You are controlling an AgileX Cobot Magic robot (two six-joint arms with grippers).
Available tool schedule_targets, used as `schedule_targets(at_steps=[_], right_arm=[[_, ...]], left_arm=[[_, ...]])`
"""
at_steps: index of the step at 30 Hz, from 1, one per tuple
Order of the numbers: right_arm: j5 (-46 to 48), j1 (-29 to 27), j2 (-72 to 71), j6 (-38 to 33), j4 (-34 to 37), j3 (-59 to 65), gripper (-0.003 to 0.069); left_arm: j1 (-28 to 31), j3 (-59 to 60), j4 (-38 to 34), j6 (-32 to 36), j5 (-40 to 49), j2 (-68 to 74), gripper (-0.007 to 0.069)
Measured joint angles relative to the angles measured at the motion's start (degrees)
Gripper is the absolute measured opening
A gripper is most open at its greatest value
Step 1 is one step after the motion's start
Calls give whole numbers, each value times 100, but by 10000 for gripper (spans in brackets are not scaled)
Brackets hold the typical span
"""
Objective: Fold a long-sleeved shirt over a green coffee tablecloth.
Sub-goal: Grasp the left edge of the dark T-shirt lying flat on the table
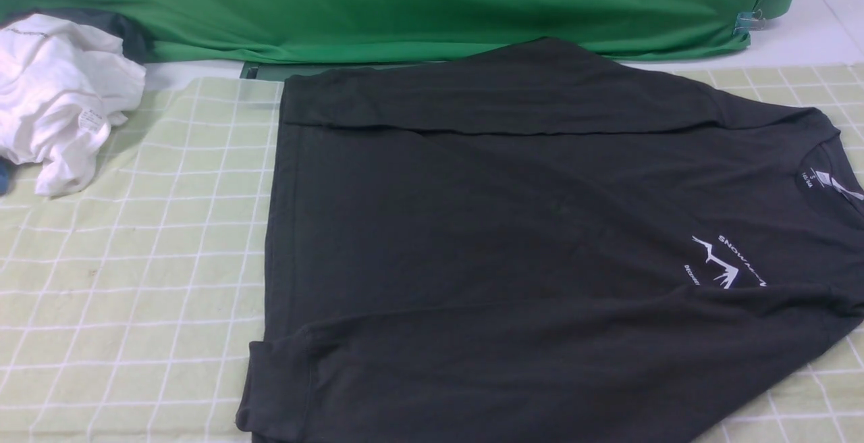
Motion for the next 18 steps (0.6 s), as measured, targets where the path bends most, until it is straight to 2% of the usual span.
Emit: schedule_targets(at_steps=[2,4,7,9,10,11,13,16,17,18], right_arm=[[-371,0,0,60,6,6,203],[-952,0,3,104,6,-36,103],[-887,0,123,98,11,-384,41],[-83,0,627,-377,-1,-1401,11],[389,7,876,-751,-3,-1873,8],[494,7,928,-829,-10,-1971,8],[2315,13,1773,-1984,-10,-3346,6],[4209,17,2629,-2761,-10,-4407,6],[4473,17,2758,-2800,-10,-4528,6],[5471,17,3236,-3114,-10,-4923,6]], left_arm=[[0,-836,301,197,805,423,17],[0,-1551,497,545,1845,1040,17],[0,-2029,461,1006,2810,1769,17],[0,-2239,124,1733,3766,2860,19],[0,-2244,18,1955,3967,3187,23],[0,-2244,-6,2061,4060,3267,24],[0,-2244,-114,2503,4474,4370,38],[0,-2244,24,2633,4526,5289,62],[0,-2244,39,2642,4520,5420,67],[0,-2244,193,2656,4442,5909,87]])
